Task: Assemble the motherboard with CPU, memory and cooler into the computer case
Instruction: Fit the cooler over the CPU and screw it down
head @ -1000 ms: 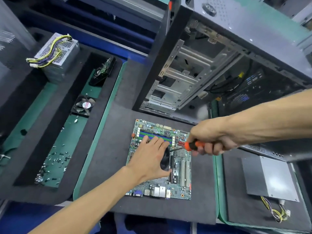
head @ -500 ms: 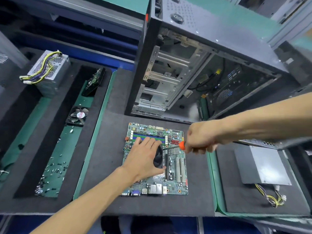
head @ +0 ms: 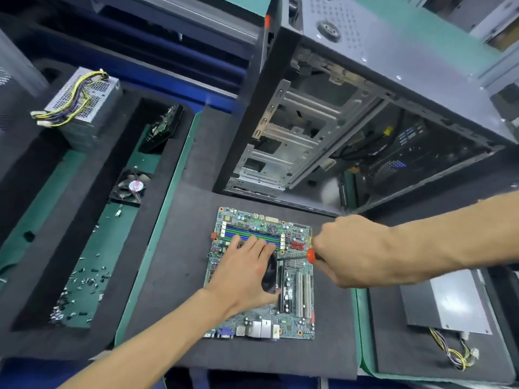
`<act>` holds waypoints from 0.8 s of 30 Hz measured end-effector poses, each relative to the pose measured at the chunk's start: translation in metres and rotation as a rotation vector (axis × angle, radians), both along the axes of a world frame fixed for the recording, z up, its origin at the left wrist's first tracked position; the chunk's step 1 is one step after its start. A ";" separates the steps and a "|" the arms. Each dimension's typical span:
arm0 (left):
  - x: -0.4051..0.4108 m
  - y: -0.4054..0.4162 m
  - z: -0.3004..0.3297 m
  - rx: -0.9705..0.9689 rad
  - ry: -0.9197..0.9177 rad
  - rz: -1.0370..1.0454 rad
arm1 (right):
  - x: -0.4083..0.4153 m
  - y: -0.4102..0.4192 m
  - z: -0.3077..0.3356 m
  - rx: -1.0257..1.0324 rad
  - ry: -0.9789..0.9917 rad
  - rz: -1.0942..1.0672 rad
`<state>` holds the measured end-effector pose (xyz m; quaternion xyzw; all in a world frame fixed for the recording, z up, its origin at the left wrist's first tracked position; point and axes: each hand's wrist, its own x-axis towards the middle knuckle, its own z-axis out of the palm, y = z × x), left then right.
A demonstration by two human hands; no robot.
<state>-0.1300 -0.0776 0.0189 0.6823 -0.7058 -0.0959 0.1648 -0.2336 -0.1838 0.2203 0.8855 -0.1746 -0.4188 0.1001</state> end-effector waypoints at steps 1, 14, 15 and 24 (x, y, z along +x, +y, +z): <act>-0.001 -0.001 0.000 0.002 0.003 0.000 | 0.003 -0.002 -0.002 0.022 0.001 -0.198; 0.005 -0.003 -0.002 0.042 0.011 0.005 | 0.016 -0.001 -0.009 0.719 -0.108 -2.329; 0.005 -0.003 0.000 0.045 0.007 0.001 | 0.013 0.001 -0.008 0.710 -0.102 -2.303; 0.005 -0.002 0.001 0.058 -0.016 -0.012 | 0.004 0.003 -0.006 0.523 -0.060 -1.859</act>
